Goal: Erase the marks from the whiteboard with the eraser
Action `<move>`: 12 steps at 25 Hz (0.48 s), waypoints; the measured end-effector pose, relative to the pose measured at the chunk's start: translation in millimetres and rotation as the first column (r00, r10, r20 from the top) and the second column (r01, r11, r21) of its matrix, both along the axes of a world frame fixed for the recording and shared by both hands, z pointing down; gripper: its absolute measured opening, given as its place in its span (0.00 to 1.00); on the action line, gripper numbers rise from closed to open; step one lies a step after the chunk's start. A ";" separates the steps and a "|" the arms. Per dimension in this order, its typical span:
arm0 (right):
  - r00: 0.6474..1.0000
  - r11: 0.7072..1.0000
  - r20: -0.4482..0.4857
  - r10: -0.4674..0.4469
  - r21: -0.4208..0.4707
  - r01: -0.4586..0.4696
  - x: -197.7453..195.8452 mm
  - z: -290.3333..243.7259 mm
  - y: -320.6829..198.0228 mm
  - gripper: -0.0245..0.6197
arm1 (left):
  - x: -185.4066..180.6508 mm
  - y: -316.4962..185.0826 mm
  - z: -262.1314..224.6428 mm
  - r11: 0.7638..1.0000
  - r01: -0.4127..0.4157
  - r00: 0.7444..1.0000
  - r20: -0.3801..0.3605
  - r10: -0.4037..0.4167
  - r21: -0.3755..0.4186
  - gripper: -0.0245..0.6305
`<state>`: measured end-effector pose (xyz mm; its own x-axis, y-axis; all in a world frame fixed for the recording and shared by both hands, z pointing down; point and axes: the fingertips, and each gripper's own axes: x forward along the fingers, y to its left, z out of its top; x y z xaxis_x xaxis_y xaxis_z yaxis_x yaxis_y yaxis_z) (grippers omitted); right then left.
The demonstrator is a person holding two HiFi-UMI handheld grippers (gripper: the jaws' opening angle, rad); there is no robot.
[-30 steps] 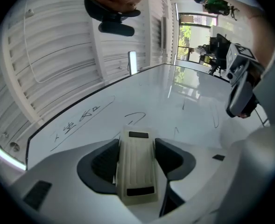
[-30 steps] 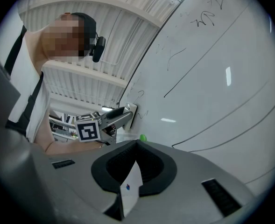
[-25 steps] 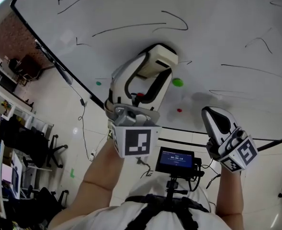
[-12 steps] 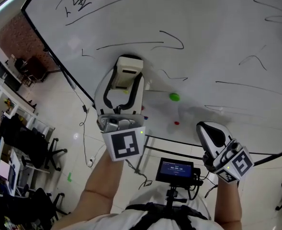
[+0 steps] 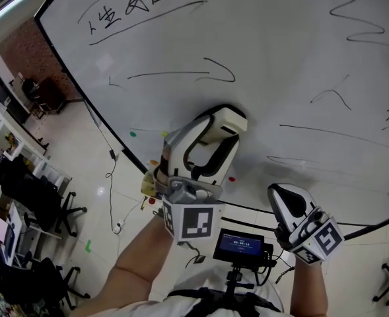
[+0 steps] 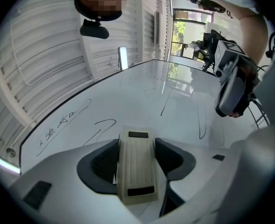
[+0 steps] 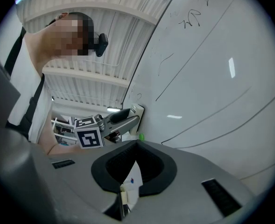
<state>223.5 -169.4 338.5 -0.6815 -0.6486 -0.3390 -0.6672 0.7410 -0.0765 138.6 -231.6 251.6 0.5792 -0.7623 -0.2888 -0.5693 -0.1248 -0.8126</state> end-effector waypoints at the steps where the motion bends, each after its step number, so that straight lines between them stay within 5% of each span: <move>1: 1.000 1.000 0.001 -0.002 -0.004 0.002 2.5 1.1 1.1 0.05 | 5.8 1.8 3.5 1.000 -0.013 1.000 0.028 0.014 -0.008 0.45; 6: 1.000 1.000 -0.003 -0.025 -0.014 0.025 7.1 4.3 10.3 0.05 | 19.4 6.0 15.8 1.000 -0.025 0.985 0.171 0.027 -0.016 0.45; 12: 1.000 1.000 -0.001 -0.009 -0.001 0.009 19.4 2.6 20.3 0.05 | -30.2 -10.7 1.7 0.993 0.077 0.995 0.067 -0.072 -0.090 0.45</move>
<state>242.9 -149.1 341.0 -0.6874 -0.6431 -0.3375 -0.6607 0.7466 -0.0770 108.4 -242.3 253.4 0.5348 -0.8256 -0.1799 -0.5275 -0.1599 -0.8344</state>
